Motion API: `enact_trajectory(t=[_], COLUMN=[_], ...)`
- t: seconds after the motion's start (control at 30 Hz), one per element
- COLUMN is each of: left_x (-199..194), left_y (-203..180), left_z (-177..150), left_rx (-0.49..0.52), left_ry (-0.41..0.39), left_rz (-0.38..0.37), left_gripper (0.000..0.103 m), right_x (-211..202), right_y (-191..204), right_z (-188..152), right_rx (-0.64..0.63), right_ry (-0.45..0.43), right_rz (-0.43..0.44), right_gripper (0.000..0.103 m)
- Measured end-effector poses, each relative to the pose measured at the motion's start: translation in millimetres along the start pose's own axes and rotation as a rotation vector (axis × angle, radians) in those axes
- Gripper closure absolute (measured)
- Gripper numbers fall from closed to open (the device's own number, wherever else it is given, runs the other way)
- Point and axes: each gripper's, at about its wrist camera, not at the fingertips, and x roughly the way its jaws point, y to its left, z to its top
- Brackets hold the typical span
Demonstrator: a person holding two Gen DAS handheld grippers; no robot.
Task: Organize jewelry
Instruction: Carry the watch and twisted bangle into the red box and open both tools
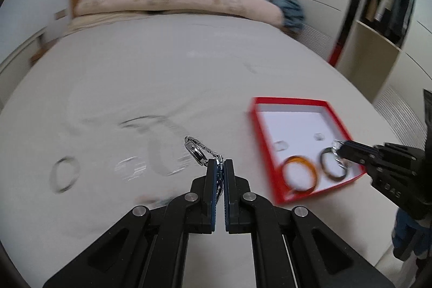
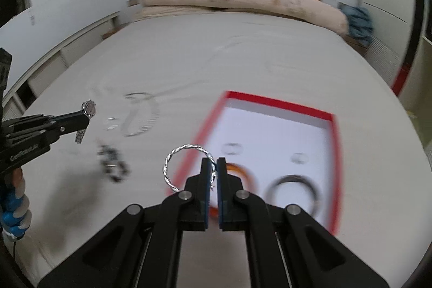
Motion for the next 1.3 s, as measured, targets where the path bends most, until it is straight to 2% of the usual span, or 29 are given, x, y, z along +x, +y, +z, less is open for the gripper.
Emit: enact_trajectory(t=[0.17,0.27,0.37,0.53,0.8,1.1,1.3], left_x=[55.7,92.4,126.8,164.3,176.9,178.0,173.2], left_y=[-59.1,-79.8,-91.8,-93.6,-96.0,-103.2,-104.0], left_z=[35.5,50.5,59.3,56.3,41.1,41.0,41.5], left_rx=[0.078,0.109,0.127,0.123,0.136,0.13,0.126], left_ry=[0.035,0.068,0.109,0.171,0.205,0.187,0.163], left_rz=[-0.061,-0.058,-0.04,-0.005,0.023,0.057,0.06], left_gripper=[0.099,0.099,0.099,0.099,0.099,0.098,0.075], right_x=[24.0,46.5,66.0,91.4,117.8,118.7,112.1], right_y=[-56.9,-81.4,-100.0,-116.5,-112.7,-113.6,-112.2], right_z=[14.8,23.8,27.3,29.3,19.5,17.5,16.5], right_rx=[-0.007,-0.026,-0.048,-0.085,-0.173,-0.2,-0.191], right_ry=[0.036,0.064,0.083,0.118,0.185,0.178,0.163], right_rz=[-0.032,-0.028,-0.032,-0.043,-0.037,-0.04,-0.043], right_gripper=[0.1,0.099,0.099,0.099,0.099,0.098,0.098])
